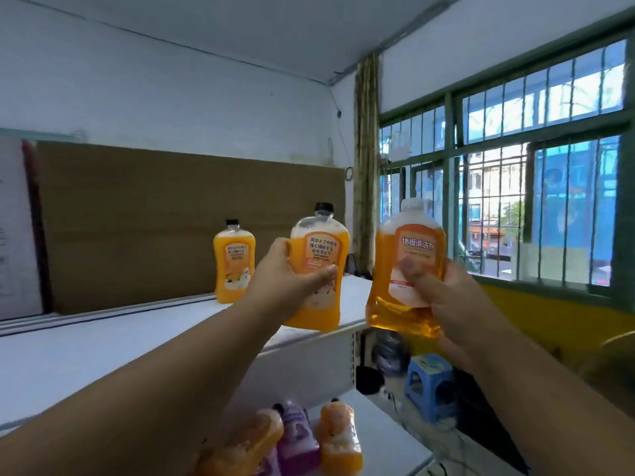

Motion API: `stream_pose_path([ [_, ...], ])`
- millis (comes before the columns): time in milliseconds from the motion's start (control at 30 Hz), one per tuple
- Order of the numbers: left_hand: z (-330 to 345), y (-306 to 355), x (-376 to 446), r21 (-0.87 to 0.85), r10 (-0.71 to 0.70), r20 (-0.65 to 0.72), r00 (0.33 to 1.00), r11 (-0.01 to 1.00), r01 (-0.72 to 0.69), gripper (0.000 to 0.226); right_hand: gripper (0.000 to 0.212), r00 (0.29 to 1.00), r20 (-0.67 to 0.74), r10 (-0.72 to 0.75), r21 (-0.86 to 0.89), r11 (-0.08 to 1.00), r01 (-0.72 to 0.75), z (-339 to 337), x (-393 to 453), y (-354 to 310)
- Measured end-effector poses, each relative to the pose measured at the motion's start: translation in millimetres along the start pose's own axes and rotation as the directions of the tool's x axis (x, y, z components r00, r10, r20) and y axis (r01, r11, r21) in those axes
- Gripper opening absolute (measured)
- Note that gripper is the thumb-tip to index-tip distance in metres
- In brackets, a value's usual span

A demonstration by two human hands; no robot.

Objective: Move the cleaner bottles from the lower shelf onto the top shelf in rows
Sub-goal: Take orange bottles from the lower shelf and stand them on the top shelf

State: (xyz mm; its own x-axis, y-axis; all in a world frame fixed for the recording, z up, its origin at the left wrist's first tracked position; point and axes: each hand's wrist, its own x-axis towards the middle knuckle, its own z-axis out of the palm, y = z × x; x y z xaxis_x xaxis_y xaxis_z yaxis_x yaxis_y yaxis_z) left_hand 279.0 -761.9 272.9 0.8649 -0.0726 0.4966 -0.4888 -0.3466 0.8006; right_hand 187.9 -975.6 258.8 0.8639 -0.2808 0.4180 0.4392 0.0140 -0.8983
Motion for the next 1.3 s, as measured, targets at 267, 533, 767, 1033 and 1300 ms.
stream_pose_path([
  [267,18.2,-44.2,95.0,0.287,-0.131,-0.168,0.977,0.942,0.176,0.071,0.07,0.98,0.197,-0.028,-0.054,0.998,0.04,27.8,132.3,57.5],
  [533,21.5,-61.0,116.0,0.428,-0.099,-0.279,0.955,0.877,0.216,0.091,0.065,0.922,0.38,0.072,-0.109,0.993,-0.033,28.7,215.2,98.0],
  [767,25.1,-47.4,104.8,0.826,0.192,-0.088,0.978,0.563,-0.036,0.119,0.065,0.85,0.521,0.074,-0.132,0.991,-0.005,33.1,247.4,101.7],
  [1033,16.2,-60.7,139.1,0.969,0.217,-0.131,0.967,0.233,0.079,0.118,0.071,0.82,0.558,0.125,-0.195,0.981,-0.017,44.4,264.0,111.8],
  [1300,-3.3,-79.9,171.6,0.994,0.227,-0.091,0.97,0.085,0.073,0.109,0.076,0.828,0.543,0.14,-0.216,0.976,-0.023,55.5,259.9,126.7],
])
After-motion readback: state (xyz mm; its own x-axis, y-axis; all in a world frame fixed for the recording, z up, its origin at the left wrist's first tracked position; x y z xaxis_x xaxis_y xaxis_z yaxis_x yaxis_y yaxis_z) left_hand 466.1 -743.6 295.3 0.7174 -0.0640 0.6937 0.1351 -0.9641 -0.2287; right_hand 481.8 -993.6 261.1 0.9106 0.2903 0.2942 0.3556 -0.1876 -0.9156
